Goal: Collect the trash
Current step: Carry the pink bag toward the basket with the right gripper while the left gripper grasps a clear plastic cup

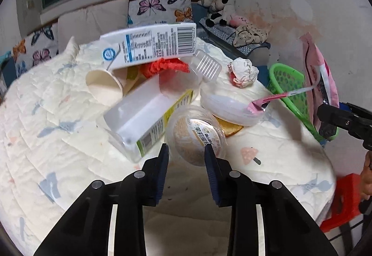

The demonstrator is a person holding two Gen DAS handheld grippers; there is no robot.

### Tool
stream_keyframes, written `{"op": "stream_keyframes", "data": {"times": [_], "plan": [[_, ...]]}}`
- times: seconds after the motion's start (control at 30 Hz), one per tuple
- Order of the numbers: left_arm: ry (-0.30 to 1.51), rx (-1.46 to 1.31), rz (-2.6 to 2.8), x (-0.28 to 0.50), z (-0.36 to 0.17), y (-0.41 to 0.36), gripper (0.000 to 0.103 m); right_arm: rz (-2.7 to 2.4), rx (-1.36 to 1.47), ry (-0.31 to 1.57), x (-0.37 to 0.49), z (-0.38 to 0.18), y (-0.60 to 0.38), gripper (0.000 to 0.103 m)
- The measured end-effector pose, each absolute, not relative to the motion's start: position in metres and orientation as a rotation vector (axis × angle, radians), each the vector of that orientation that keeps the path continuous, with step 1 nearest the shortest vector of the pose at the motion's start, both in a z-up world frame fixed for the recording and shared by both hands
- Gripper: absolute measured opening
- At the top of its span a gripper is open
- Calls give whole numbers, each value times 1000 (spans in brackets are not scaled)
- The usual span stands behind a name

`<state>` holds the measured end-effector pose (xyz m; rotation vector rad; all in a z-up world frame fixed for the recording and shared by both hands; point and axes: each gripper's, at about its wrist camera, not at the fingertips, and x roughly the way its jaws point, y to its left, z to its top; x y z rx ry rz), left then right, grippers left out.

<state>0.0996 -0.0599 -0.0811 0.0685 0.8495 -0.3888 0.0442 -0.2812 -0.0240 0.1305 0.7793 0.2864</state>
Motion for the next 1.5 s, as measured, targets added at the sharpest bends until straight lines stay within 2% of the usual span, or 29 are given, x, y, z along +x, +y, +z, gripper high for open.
{"op": "stream_keyframes", "data": {"times": [0.07, 0.1, 0.13, 0.2, 0.43, 0.6, 0.67, 0.87, 1.3, 1.5], "plan": [[855, 60, -392, 99, -83, -60, 43, 281, 133, 778, 44, -24, -283, 58], [854, 60, -387, 98, -83, -60, 63, 279, 134, 778, 44, -24, -284, 58], [838, 66, -377, 96, -83, -61, 69, 276, 136, 779, 43, -25, -286, 58], [825, 85, -379, 95, -82, -64, 71, 271, 141, 780, 43, -25, -288, 58], [813, 171, -327, 101, -88, -77, 71, 265, 149, 785, 43, -26, -289, 58], [808, 194, -265, 104, -92, -86, 67, 258, 145, 784, 44, -26, -288, 58], [802, 190, -254, 104, -93, -91, 61, 251, 142, 784, 43, -27, -289, 58], [774, 162, -267, 99, -88, -90, 59, 235, 147, 775, 41, -23, -295, 58], [739, 64, -376, 77, -48, -78, 59, 153, 178, 743, 39, -13, -329, 58], [711, 56, -454, 75, -26, -103, 59, 88, 193, 743, 42, -13, -358, 58]]}}
